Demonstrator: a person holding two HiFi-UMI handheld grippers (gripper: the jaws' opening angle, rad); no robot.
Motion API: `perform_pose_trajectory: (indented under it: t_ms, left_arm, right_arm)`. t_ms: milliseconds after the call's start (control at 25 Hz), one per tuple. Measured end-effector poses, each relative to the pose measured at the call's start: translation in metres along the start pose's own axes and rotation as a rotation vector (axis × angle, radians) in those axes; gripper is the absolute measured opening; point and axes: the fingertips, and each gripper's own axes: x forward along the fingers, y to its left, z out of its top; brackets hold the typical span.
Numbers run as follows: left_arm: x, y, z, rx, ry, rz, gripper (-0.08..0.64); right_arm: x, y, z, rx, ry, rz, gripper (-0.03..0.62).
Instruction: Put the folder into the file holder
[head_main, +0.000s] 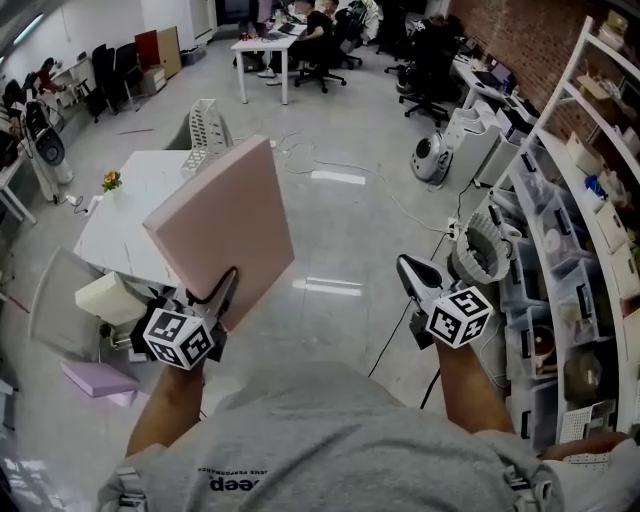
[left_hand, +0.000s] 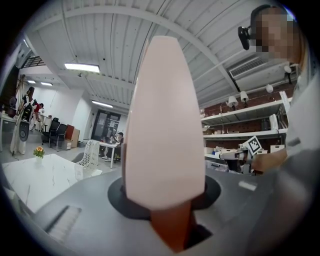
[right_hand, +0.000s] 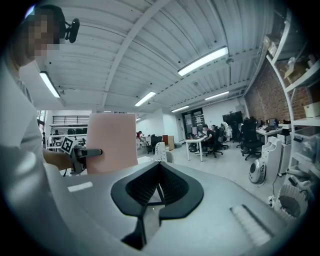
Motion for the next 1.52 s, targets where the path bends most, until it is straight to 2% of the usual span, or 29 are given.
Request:
perform_pose_trajectory:
  t_ms: [320,560,920,1120,1280,1520]
  left_arm:
    - [0.018,-0.014,-0.007,-0.007,0.007,-0.007,0.207]
    - [0.043,0.019,-0.003,-0.016,0.008,-0.034,0.207]
    - [0.126,0.132,0.018,-0.027,-0.027,-0.145,0.207]
    - [0.172,0.202,0.039,-0.018,-0.015,-0.216,0.207]
    - [0.195,0.249,0.051,-0.005,-0.015,-0.238,0.206]
    - [0.216,0.299,0.057,-0.005,-0.018,-0.237,0.206]
  right_arm:
    - [-0.001,-0.022,-0.003,0.011,-0.008,0.016,0.003]
    - [0.036,-0.027,0.000,0.025,0.006,0.001,0.003]
    - [0.156,-0.038,0.015,0.026,-0.006,-0.077,0.004]
    - [0.237,-0.038,0.045,0.017,-0.030,-0.113,0.003]
    - [0.293,-0.037,0.061,0.005,-0.040,-0.129,0.005]
    - [0.354,-0.039,0.064,0.001,-0.011,-0.121,0.004]
